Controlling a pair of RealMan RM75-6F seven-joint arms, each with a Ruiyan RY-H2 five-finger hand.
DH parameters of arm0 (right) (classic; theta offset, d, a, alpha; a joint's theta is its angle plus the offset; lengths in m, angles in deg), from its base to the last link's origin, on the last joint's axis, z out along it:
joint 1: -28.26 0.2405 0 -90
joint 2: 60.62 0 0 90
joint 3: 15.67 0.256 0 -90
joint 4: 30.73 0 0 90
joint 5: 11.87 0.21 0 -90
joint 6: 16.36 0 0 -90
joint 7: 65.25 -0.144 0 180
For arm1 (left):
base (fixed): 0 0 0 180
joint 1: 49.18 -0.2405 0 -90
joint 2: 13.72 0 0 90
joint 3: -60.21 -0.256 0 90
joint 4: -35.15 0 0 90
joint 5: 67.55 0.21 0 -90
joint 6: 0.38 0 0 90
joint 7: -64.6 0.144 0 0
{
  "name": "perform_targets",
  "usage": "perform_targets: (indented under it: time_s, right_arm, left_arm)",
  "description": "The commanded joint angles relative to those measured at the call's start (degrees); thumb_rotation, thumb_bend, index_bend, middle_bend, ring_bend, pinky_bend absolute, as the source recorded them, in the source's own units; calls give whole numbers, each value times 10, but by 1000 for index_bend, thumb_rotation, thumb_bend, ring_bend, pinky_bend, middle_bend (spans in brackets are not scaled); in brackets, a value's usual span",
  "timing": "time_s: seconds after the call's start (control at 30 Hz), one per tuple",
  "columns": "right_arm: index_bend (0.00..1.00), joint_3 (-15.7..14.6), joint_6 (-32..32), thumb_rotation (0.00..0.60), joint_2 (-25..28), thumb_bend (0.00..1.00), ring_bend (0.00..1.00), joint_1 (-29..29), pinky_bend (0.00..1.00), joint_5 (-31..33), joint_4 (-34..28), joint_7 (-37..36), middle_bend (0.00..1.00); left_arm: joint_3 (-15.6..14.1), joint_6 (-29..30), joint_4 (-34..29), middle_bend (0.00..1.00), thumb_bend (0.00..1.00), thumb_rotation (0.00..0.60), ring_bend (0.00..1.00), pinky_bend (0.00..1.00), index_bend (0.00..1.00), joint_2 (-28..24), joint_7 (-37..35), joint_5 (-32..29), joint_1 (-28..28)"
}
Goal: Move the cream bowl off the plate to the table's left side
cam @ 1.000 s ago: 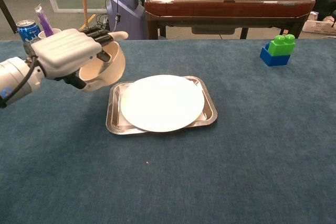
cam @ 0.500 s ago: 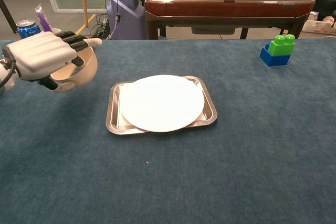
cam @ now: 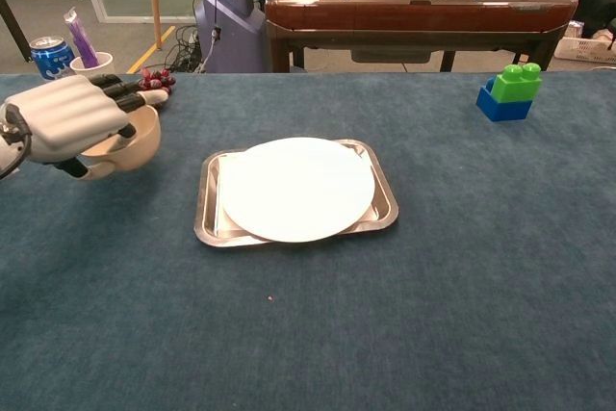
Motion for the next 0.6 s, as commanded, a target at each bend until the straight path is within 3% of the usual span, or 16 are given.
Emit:
perform_targets:
  time_s: [0.03,0.27,0.43,0.6]
  right_arm:
    - [355,-1,-1,600,0,352,253,0,486,0,0,1,358]
    - [355,-2,-3,600,-1,352,253,1,486,-1,-2,6,358]
    - [355,-2,-4,600,-2,352,253,2,486,-1,-2,10,358]
    - [355,-3,-7,600,-3,352,253,4,486,-2,-4,15,358]
  left_arm:
    - [1,-3,0,0,345,600,0,82,517,-1,12,-8,-3]
    - [5,3,-21,0,343,600,0,82,352,-12,30,-28,-17]
    - [10,25,-70,0,342,600,0,82,208,-37,44,-50,-37]
    - [14,55,-135,0,342,600,0,83,180,-73,56,-62,-59]
